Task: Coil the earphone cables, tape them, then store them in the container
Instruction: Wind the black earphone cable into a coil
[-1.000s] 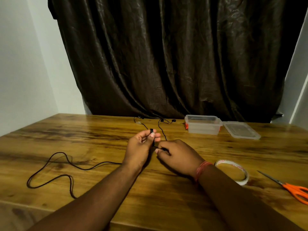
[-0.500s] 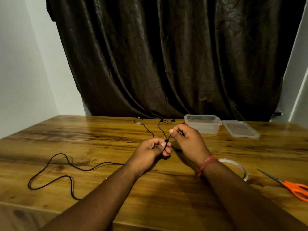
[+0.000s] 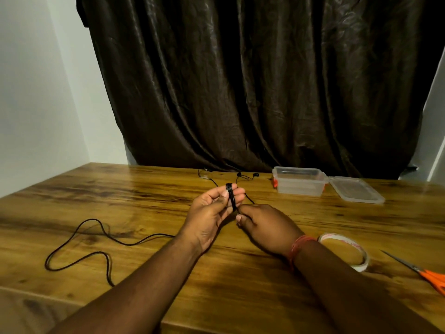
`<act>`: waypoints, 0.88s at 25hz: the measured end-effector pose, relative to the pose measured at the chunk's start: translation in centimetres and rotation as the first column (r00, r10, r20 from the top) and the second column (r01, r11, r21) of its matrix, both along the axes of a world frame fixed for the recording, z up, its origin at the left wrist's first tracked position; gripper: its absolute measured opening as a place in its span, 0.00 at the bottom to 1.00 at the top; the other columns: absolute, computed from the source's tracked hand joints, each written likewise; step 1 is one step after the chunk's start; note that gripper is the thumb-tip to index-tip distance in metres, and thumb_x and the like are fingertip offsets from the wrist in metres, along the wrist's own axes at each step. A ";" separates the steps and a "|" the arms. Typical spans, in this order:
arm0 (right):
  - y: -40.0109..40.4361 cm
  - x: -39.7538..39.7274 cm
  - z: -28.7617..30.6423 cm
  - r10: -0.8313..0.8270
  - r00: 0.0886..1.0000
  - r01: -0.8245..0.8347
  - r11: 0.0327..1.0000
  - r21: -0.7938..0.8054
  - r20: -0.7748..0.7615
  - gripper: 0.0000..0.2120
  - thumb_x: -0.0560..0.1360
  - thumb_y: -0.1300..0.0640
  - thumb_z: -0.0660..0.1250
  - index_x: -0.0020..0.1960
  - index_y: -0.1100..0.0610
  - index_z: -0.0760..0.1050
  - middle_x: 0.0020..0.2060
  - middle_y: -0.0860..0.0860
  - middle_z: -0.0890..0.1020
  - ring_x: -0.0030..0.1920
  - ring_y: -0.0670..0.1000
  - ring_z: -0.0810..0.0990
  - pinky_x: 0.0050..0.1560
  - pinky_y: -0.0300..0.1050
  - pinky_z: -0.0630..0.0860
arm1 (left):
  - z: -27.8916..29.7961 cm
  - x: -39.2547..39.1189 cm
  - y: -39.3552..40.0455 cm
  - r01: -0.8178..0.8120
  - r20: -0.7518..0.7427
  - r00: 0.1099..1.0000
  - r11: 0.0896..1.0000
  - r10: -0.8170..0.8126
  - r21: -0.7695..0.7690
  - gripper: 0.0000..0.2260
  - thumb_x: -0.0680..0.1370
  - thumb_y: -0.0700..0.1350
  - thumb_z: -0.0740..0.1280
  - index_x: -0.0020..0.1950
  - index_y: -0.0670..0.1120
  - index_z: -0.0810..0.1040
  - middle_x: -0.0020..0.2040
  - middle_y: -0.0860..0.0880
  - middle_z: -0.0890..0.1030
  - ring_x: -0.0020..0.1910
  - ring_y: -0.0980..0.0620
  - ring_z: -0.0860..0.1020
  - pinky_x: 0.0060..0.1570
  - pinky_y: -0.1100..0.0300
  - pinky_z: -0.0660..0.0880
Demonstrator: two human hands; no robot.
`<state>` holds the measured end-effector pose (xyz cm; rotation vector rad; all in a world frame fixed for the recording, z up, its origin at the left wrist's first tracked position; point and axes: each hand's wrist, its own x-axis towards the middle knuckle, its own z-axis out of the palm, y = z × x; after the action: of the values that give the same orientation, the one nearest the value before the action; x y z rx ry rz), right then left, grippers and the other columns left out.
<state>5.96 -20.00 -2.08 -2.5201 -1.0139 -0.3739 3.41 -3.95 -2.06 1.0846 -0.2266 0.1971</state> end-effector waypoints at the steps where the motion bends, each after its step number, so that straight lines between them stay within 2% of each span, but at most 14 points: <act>1: -0.1 -0.3 0.3 0.015 1.000 -0.015 1.000 -0.028 0.026 0.10 0.82 0.46 0.57 0.47 0.49 0.73 0.40 0.44 0.76 0.41 0.48 0.75 0.38 0.46 0.69 | -0.1 0.1 0.0 -0.035 0.007 0.999 0.999 0.034 0.031 0.11 0.82 0.35 0.59 0.60 0.40 0.79 0.54 0.41 0.85 0.54 0.48 0.84 0.52 0.60 0.80; 3: -0.4 -0.6 0.9 0.034 0.997 -0.033 0.999 -0.014 0.072 0.10 0.81 0.46 0.58 0.47 0.48 0.74 0.39 0.43 0.76 0.40 0.47 0.74 0.38 0.46 0.69 | -0.5 0.2 -0.1 -0.085 0.018 0.996 0.987 0.083 0.139 0.11 0.82 0.36 0.60 0.61 0.40 0.79 0.55 0.43 0.85 0.56 0.48 0.83 0.54 0.58 0.80; 5: -0.8 -0.6 1.4 0.050 0.995 -0.056 0.996 0.072 0.084 0.09 0.80 0.46 0.59 0.49 0.48 0.76 0.42 0.43 0.78 0.42 0.46 0.76 0.41 0.48 0.74 | -0.9 0.3 -0.2 -0.089 0.030 0.996 0.963 0.084 0.253 0.11 0.82 0.38 0.61 0.62 0.40 0.79 0.56 0.42 0.84 0.58 0.45 0.82 0.59 0.53 0.78; 7: -1.0 -0.5 1.6 0.065 0.994 -0.080 0.983 0.164 0.092 0.08 0.80 0.47 0.60 0.50 0.48 0.76 0.45 0.43 0.78 0.45 0.45 0.76 0.45 0.49 0.75 | -1.2 0.2 -0.3 -0.056 0.033 0.998 0.951 0.048 0.306 0.11 0.82 0.38 0.62 0.61 0.40 0.80 0.56 0.40 0.84 0.60 0.42 0.80 0.63 0.48 0.75; 9: -1.1 -0.2 1.6 0.048 0.992 -0.074 0.971 0.229 0.119 0.07 0.80 0.49 0.61 0.49 0.49 0.77 0.45 0.42 0.75 0.45 0.44 0.74 0.45 0.48 0.75 | -1.4 0.1 -0.3 -0.054 0.062 0.998 0.920 0.032 0.387 0.10 0.82 0.39 0.61 0.58 0.41 0.82 0.54 0.41 0.84 0.58 0.42 0.81 0.63 0.47 0.75; 11: -1.2 0.1 1.5 0.009 0.989 -0.051 0.959 0.278 0.148 0.06 0.80 0.50 0.62 0.48 0.49 0.77 0.44 0.42 0.73 0.44 0.44 0.74 0.44 0.50 0.75 | -1.4 -0.1 -0.5 -0.063 0.096 0.995 0.895 0.022 0.443 0.10 0.82 0.41 0.62 0.53 0.42 0.83 0.47 0.42 0.84 0.51 0.43 0.81 0.60 0.46 0.74; 14: -1.1 0.3 1.3 -0.045 0.985 -0.014 0.943 0.333 0.169 0.06 0.80 0.51 0.63 0.47 0.48 0.76 0.44 0.42 0.73 0.44 0.44 0.74 0.42 0.51 0.75 | -1.4 0.0 -0.6 0.004 0.063 0.998 0.927 -0.030 0.376 0.09 0.80 0.42 0.63 0.50 0.42 0.82 0.41 0.43 0.80 0.44 0.43 0.76 0.55 0.44 0.73; 16: -1.0 0.2 1.3 -0.090 0.979 0.012 0.921 0.389 0.182 0.05 0.79 0.52 0.64 0.46 0.49 0.77 0.44 0.42 0.74 0.44 0.44 0.74 0.42 0.50 0.75 | -1.3 -0.1 -0.6 0.049 0.034 0.997 0.933 -0.065 0.355 0.09 0.82 0.39 0.61 0.50 0.40 0.81 0.39 0.44 0.80 0.41 0.46 0.76 0.53 0.45 0.73; 19: -1.0 0.7 1.3 -0.157 0.975 0.058 0.859 0.508 0.155 0.04 0.78 0.53 0.66 0.45 0.50 0.77 0.44 0.43 0.75 0.46 0.45 0.75 0.45 0.49 0.75 | -0.8 -0.4 -0.7 0.099 -0.014 0.995 0.939 -0.100 0.330 0.10 0.82 0.35 0.59 0.52 0.38 0.80 0.38 0.46 0.79 0.37 0.53 0.77 0.47 0.55 0.77; 22: -0.8 1.4 0.6 -0.141 0.987 0.094 0.888 0.450 0.072 0.07 0.81 0.53 0.61 0.47 0.51 0.77 0.45 0.46 0.75 0.47 0.48 0.75 0.47 0.50 0.74 | -0.4 -0.4 -0.4 0.124 -0.012 0.992 0.975 -0.124 0.182 0.10 0.81 0.35 0.59 0.53 0.37 0.80 0.40 0.45 0.81 0.37 0.54 0.80 0.49 0.58 0.80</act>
<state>7.32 -20.78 -1.46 -2.1628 -0.7093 -0.6946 3.01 -4.35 -2.43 1.2477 -0.3159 0.0643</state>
